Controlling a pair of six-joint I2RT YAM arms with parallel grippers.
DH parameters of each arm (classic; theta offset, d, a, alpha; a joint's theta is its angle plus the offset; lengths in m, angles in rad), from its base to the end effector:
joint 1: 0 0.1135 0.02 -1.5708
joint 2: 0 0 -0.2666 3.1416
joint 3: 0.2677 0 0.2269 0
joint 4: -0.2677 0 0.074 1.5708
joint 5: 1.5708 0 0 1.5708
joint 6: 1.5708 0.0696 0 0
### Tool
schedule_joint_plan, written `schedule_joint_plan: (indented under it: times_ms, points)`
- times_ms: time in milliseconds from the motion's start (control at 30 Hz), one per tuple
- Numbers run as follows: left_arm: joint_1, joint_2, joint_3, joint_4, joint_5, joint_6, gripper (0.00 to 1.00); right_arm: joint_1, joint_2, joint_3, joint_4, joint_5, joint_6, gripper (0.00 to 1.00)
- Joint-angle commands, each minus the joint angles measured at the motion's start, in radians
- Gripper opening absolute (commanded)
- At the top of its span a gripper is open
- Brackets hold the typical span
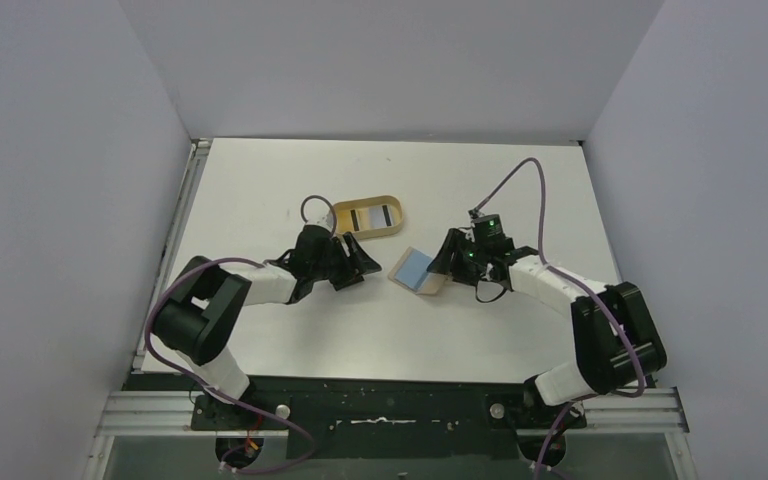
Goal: Take the credit cards out of the card holder
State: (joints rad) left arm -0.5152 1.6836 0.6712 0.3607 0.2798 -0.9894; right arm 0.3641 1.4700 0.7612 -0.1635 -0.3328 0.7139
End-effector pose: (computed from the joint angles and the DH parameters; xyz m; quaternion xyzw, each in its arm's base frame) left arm 0.2767 -0.1788 0.1392 -0.1483 0.8772 -0.3914 0.2353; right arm 0.2613 0.1239 0.1748 0.1054 0.9224 0.3068 0.2097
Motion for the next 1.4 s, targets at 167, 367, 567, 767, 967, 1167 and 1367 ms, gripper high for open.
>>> schedule_joint_plan:
  times_ms: [167,367,567,767,967,1167,1367]
  points:
    - [0.01,-0.01,0.025,0.025,-0.009,0.012,0.61,0.014,0.045,-0.015,0.144,-0.04,0.079,0.0]
    - [0.035,-0.028,0.014,0.06,0.015,-0.005,0.61,-0.029,0.037,-0.068,0.333,-0.148,0.158,0.0]
    - [0.064,0.003,-0.002,0.204,0.069,-0.097,0.61,-0.109,0.066,-0.168,0.706,-0.292,0.312,0.0]
    - [0.058,-0.003,-0.016,0.232,0.061,-0.128,0.61,-0.128,0.182,-0.228,1.03,-0.351,0.474,0.0]
    - [0.046,-0.024,-0.009,0.136,0.013,-0.106,0.61,-0.128,0.285,-0.269,1.341,-0.39,0.63,0.0]
    - [0.049,-0.017,-0.041,0.19,0.002,-0.182,0.61,-0.127,0.416,-0.257,1.652,-0.451,0.787,0.0]
    - [0.052,-0.011,-0.078,0.277,-0.008,-0.307,0.61,-0.107,0.368,-0.191,1.649,-0.497,0.795,0.0]
